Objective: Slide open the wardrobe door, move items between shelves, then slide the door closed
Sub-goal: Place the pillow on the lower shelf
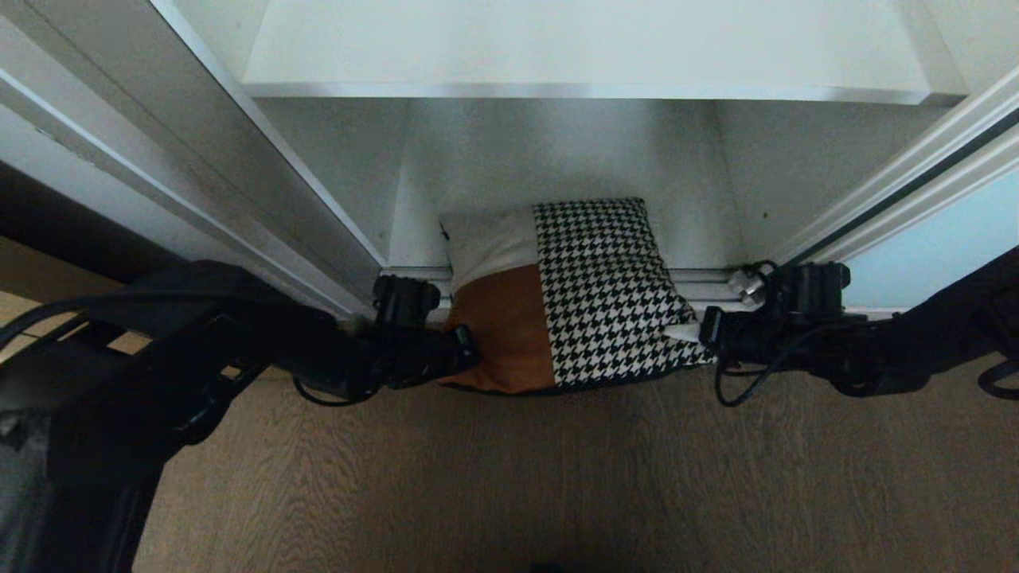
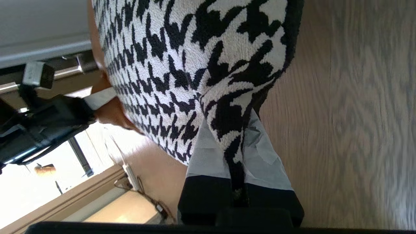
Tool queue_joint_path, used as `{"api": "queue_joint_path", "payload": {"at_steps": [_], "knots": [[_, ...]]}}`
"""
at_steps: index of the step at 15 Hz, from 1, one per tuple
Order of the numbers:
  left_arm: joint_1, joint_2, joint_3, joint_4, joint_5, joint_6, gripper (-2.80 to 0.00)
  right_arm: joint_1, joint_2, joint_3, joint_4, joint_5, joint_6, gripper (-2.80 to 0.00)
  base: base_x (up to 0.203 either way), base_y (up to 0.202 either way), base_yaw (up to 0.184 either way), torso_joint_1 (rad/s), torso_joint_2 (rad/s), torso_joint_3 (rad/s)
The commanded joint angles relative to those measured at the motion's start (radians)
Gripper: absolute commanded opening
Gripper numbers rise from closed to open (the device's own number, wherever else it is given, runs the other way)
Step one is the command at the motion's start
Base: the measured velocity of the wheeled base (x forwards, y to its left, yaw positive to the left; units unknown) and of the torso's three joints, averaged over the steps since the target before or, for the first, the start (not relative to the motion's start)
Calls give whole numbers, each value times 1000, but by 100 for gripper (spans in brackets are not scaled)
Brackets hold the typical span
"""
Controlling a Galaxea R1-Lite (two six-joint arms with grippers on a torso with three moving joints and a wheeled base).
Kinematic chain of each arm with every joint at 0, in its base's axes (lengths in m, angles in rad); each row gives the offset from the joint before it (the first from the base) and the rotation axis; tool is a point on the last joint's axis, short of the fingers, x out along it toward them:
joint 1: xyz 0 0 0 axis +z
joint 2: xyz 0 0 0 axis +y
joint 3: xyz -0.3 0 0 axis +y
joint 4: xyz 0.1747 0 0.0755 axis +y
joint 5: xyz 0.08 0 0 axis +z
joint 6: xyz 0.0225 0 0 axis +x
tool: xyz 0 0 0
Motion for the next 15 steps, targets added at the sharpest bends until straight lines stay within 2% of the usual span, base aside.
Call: {"api": "queue_joint_path", "payload": {"at_steps": [1, 8, 12, 15], "knots": [[17, 63, -114, 31, 3, -7, -280, -2, 56, -68, 6, 4, 6, -280, 0, 0, 0, 0, 0, 0], [34, 63, -302, 132, 5, -9, -280, 3, 75, -180, 21, 1, 9, -280, 0, 0, 0, 0, 0, 0], [32, 141, -346, 155, 5, -7, -280, 20, 145, -339, 158, 0, 3, -280, 0, 0, 0, 0, 0, 0], [33, 187, -373, 158, 5, -8, -280, 25, 192, -405, 228, -5, 3, -280, 0, 0, 0, 0, 0, 0]]}}
